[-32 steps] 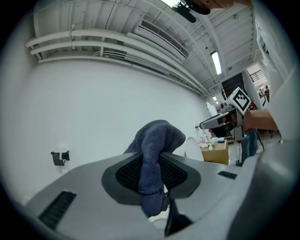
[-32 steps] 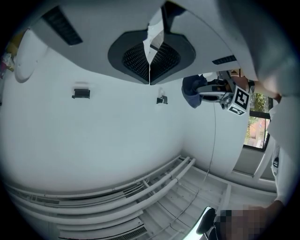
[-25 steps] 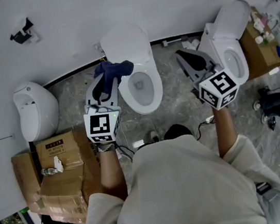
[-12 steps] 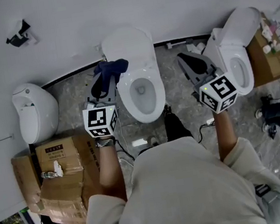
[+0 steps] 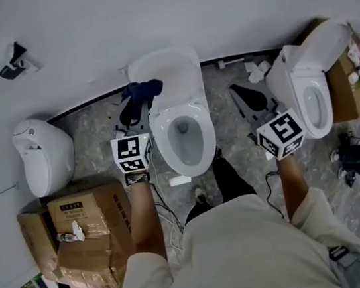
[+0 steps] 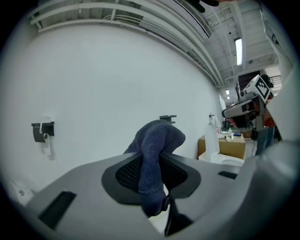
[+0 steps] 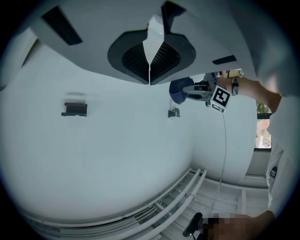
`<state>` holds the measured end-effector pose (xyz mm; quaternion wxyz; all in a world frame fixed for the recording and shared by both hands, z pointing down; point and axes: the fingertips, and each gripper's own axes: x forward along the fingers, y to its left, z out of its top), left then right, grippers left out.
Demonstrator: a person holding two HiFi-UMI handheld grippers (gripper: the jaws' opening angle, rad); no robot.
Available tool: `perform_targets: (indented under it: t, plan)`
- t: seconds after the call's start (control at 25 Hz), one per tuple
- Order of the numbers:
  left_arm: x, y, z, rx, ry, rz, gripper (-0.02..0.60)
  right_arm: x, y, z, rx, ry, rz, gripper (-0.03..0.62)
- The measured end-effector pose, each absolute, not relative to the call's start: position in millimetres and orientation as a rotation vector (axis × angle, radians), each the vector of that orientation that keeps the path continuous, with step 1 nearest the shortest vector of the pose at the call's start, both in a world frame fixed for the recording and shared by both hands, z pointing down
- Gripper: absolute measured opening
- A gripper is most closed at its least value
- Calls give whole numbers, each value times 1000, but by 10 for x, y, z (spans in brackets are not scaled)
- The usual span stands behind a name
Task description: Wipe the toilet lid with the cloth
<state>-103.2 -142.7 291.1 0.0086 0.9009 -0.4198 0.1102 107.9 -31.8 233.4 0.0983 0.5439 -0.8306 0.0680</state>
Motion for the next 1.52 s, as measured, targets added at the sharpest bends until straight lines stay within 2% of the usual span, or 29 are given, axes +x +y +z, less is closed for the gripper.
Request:
perform_targets:
  t: [0.4,0.84,1.08,1.52]
  plan:
    - [-703,-2268,3926,2690,-1294,487,97,1433,-874,2779,1615,-2400,290,31]
    - [-810,-2907,4736,2546,-1348,576,97,1475,-1273,3311,1557,-2373,387,31]
    - [-731,-3097,5009,2509,-1362,603,97,1570,-1318,3501,1537,-2345,409,31]
    - [-155,-3308,5157,2545,-1290,576,97,1782,-1355,3752,1539,-2310,464,31]
